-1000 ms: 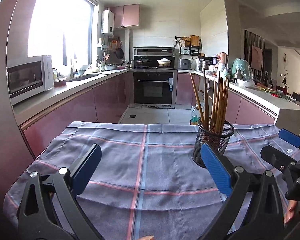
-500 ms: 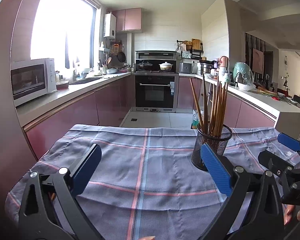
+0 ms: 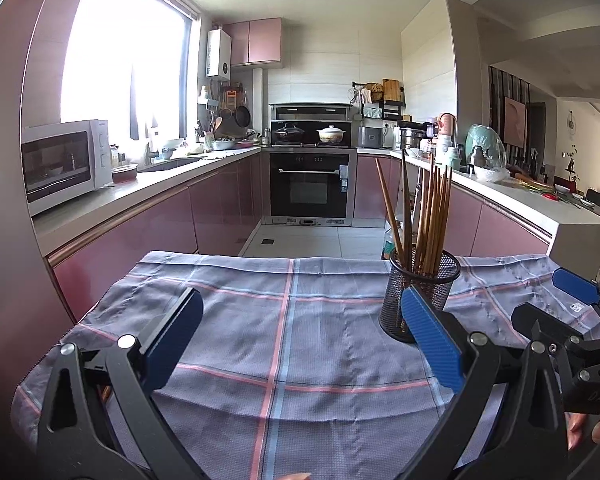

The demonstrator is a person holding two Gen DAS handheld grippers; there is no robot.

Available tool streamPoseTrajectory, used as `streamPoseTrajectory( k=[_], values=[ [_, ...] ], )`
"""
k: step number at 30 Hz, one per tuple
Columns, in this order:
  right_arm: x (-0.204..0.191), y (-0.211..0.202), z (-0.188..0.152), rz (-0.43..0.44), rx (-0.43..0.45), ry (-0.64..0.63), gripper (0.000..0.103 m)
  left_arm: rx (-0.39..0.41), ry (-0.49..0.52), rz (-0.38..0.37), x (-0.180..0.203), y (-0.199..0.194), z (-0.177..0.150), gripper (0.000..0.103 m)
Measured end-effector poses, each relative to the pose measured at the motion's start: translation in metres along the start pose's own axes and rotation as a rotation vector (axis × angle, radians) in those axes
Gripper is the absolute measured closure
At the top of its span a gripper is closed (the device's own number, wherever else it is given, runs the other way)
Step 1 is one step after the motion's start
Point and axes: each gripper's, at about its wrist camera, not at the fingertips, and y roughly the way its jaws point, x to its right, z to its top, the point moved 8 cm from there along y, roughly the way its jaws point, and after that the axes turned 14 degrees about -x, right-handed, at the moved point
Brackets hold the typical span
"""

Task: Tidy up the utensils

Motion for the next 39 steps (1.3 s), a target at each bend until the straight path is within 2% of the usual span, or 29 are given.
streamPoseTrajectory(
  k=[39],
  values=[
    [-0.0011,0.0008,0.0001,0.005,0.001,0.007,0.006,-0.007,0.0,0.0,0.0004,0.0014,0.0019,0.005]
  ],
)
